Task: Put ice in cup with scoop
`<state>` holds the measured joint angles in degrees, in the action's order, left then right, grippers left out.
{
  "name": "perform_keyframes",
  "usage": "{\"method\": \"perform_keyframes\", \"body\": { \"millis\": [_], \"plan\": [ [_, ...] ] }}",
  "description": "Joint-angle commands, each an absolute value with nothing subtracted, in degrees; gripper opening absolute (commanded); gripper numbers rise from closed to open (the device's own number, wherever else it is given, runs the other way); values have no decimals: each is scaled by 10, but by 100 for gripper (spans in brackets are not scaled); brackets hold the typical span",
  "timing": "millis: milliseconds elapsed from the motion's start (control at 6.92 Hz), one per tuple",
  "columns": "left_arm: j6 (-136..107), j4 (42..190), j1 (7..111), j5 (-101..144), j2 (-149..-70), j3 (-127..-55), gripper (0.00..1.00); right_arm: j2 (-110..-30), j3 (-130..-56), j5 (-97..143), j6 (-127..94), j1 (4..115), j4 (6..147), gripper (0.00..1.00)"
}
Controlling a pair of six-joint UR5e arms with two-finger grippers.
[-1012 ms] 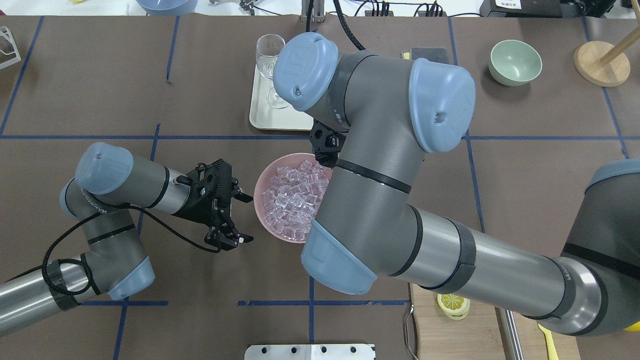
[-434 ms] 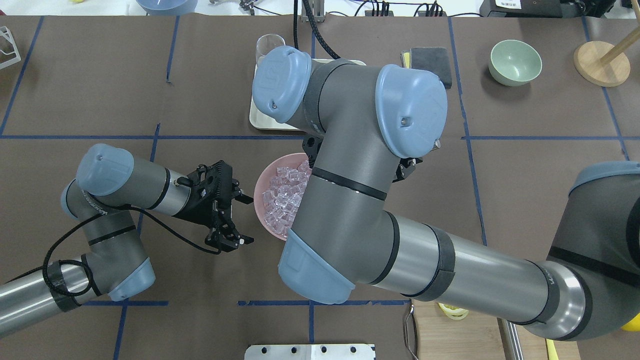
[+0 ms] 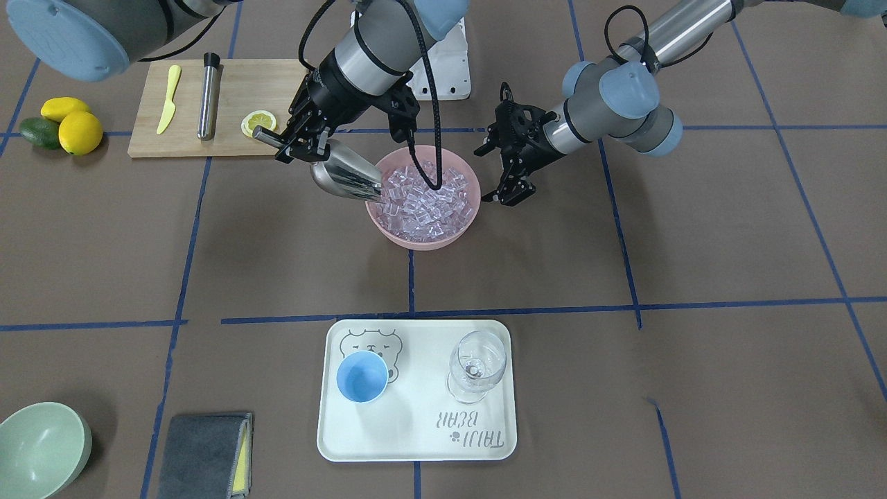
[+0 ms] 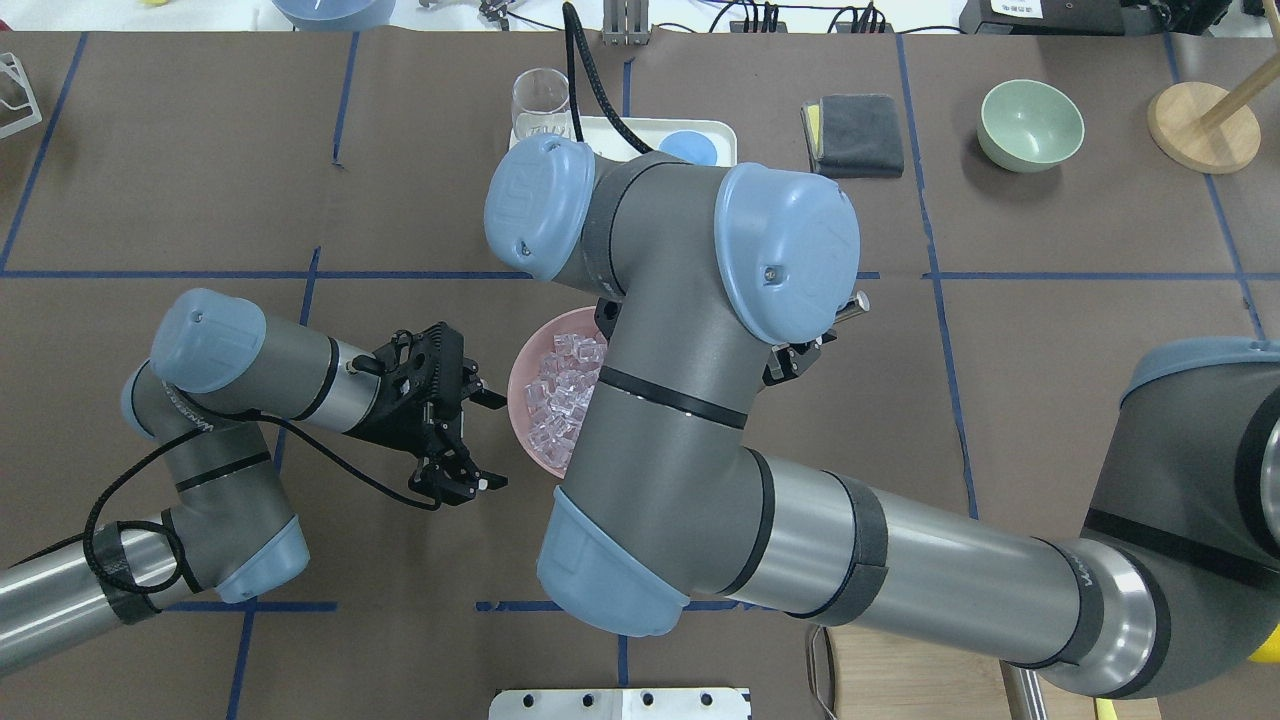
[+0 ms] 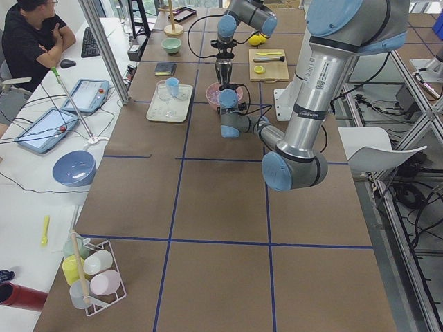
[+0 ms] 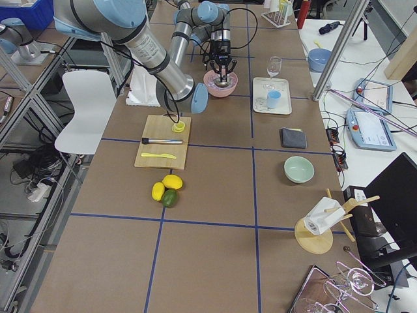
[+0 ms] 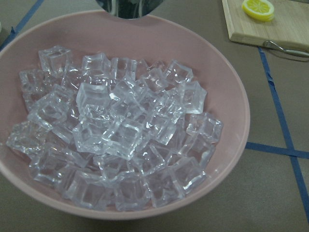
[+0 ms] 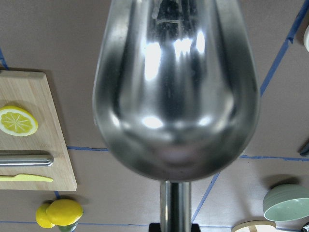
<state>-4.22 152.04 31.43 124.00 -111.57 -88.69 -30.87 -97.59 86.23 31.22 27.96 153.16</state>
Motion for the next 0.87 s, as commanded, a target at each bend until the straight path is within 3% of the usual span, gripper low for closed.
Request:
{"method": "perform_keyframes", "body": {
  "millis": [0, 723],
  "plan": [
    [-42, 1554, 314, 1240, -1113, -870, 99, -306, -969, 860, 309, 274, 1522, 0],
    [-47, 1560, 312, 1240, -1120, -870, 99, -310, -950, 860, 307, 267, 1488, 0]
  ]
}}
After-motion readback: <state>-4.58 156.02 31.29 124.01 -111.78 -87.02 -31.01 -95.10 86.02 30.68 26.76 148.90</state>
